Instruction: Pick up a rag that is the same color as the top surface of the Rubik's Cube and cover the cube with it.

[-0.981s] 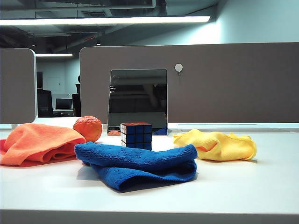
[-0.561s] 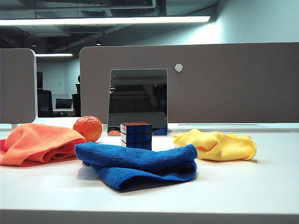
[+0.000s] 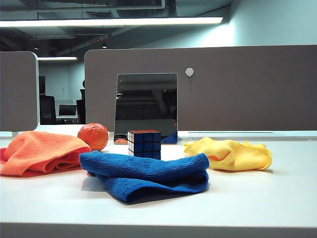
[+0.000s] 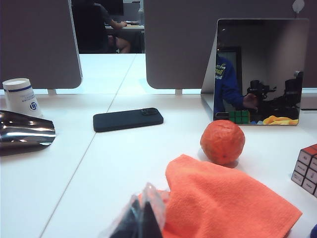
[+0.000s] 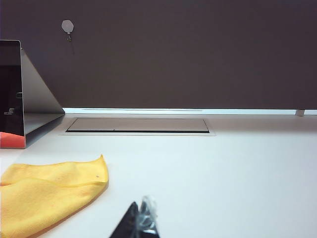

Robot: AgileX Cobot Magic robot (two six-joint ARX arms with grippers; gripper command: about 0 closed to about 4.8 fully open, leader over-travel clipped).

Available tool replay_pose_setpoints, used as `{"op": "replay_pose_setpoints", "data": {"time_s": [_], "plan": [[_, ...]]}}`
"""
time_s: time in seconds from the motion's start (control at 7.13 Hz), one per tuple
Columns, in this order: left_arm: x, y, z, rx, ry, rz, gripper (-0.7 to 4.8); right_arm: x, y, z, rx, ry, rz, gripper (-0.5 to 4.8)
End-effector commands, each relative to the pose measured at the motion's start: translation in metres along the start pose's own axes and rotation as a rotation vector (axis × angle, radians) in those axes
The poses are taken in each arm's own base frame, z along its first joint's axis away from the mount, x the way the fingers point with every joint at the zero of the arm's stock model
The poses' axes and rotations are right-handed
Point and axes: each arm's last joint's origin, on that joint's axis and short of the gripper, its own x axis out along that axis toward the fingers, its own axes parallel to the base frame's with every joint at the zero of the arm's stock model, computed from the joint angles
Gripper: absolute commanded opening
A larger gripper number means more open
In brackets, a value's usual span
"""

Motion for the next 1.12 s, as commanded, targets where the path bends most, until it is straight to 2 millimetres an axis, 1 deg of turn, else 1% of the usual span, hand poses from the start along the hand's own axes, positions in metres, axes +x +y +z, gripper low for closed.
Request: {"op": "replay_pose_setpoints", "data": {"time_s": [0.14, 0.7, 0.84, 0.98, 1.12], "plan": [[0.000, 0.000, 0.002, -0.016, -0.013, 0.000, -0.06, 0.000, 0.000, 0.003, -0.002, -0.031, -0.006, -0.05], [0.000, 0.000, 0.002, -0.028, -0.013, -0.005, -0.06, 0.000, 0.000, 0.005, 0.020, -0.051, 0.006, -0.05], [0.000, -0.002, 0.002, -0.030, -0.014, -0.061, -0.05, 0.000, 0.000, 0.009, 0.023, -0.092, 0.006, -0.05], [-0.001, -0.005, 0.002, -0.029, -0.015, -0.185, -0.06, -0.003, 0.004, 0.024, 0.018, -0.174, 0.128, -0.05], [-0.003, -0.012, -0.002, -0.051, 0.029, -0.424, -0.06, -0.019, 0.012, 0.066, 0.016, -0.031, 0.429, -0.05]]}}
